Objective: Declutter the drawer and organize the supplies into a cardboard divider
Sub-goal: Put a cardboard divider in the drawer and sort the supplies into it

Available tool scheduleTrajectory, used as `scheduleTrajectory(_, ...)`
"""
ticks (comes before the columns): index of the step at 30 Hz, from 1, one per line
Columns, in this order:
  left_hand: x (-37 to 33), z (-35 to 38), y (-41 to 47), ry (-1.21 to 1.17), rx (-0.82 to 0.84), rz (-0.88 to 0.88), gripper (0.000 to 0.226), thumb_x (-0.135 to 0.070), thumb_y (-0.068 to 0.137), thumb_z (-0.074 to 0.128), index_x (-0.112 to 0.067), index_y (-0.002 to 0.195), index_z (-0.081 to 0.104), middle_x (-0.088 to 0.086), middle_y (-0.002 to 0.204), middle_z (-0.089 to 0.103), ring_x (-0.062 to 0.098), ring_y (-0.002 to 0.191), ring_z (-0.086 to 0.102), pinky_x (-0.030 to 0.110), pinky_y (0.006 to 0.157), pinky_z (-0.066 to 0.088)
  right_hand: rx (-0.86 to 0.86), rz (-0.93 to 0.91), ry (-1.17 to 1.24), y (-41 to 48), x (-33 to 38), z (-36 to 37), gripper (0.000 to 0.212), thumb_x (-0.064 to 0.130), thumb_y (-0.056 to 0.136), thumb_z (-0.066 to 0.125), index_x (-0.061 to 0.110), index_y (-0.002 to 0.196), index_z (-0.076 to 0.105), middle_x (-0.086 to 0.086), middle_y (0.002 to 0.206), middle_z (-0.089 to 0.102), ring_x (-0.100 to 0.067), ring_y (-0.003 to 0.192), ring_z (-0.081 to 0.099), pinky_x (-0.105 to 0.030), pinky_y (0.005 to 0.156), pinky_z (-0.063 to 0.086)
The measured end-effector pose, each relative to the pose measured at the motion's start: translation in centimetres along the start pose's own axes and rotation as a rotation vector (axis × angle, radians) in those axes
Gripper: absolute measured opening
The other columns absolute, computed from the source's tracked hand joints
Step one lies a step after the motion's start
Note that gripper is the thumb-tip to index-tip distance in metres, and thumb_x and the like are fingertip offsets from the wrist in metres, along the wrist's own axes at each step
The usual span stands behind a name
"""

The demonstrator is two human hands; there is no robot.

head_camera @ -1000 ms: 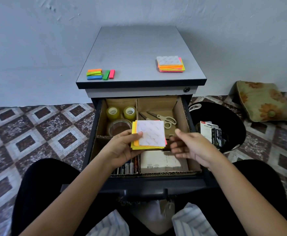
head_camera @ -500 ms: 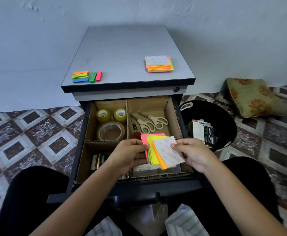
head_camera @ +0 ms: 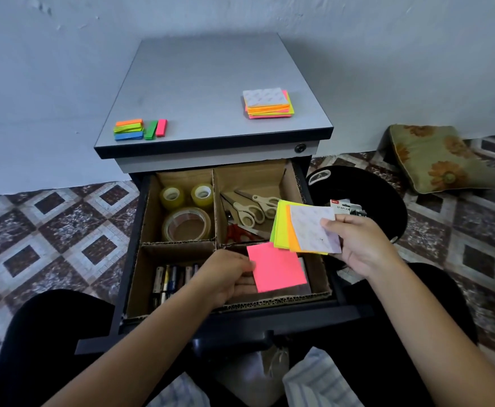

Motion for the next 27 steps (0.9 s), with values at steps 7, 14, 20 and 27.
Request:
scheduleTrajectory(7, 1.1, 3.2, 2.5, 0.078, -0.035, -0.017, 0.018, 0.003, 0.094, 0.045, -0.003, 0.079, 0.050, 0.012, 0.076, 0.059, 0.018, 0.066, 0.060, 0.031, 0.069, 0.056, -0.007, 0.023, 0.019, -0.1, -0.4, 0.4, 0.014, 0.000, 0.092, 0.052, 0.005, 0.082, 0.060, -0.009, 0.085, 0.066, -0.020, 0.075, 0.065, -0.033, 0.065, 0.055)
scheduleTrajectory(14, 1.2, 2.5, 4.4, 0.369, -0.059, -0.008, 0.016, -0.001, 0.088, 0.060, -0.004, 0.073, 0.055, 0.012, 0.071, 0.062, 0.016, 0.062, 0.062, 0.027, 0.066, 0.055, -0.017, 0.028, 0.029, -0.3, -0.5, 0.3, 0.015, 0.000, 0.092, 0.052, 0.005, 0.081, 0.060, -0.008, 0.084, 0.065, -0.021, 0.076, 0.063, -0.035, 0.070, 0.052)
scheduleTrajectory(20, 0.7, 2.2, 5.1, 0.940, -0.128, 0.140, 0.014, -0.012, 0.084, 0.063, -0.002, 0.075, 0.061, 0.012, 0.072, 0.068, 0.025, 0.072, 0.068, 0.036, 0.077, 0.058, -0.019, 0.039, 0.031, -0.6, -1.0, 0.4, 0.016, 0.000, 0.093, 0.052, 0.005, 0.080, 0.059, -0.009, 0.084, 0.065, -0.020, 0.075, 0.063, -0.033, 0.068, 0.051)
scheduleTrajectory(27, -0.2, 2.2, 3.4, 0.578, 0.011, 0.068, 0.026, -0.018, 0.095, 0.050, -0.008, 0.071, 0.053, 0.006, 0.063, 0.054, 0.013, 0.051, 0.053, 0.020, 0.047, 0.049, -0.002, 0.034, 0.021, -0.9, -1.3, 0.0, 0.016, -0.001, 0.092, 0.052, 0.004, 0.080, 0.061, -0.011, 0.087, 0.065, -0.022, 0.077, 0.064, -0.034, 0.066, 0.051)
Point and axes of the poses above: each hand's wrist, its own y-axis towards the middle knuckle, its own z-axis out of the palm, x = y × z, the point moved 3 cm from there along y, towards the middle knuckle
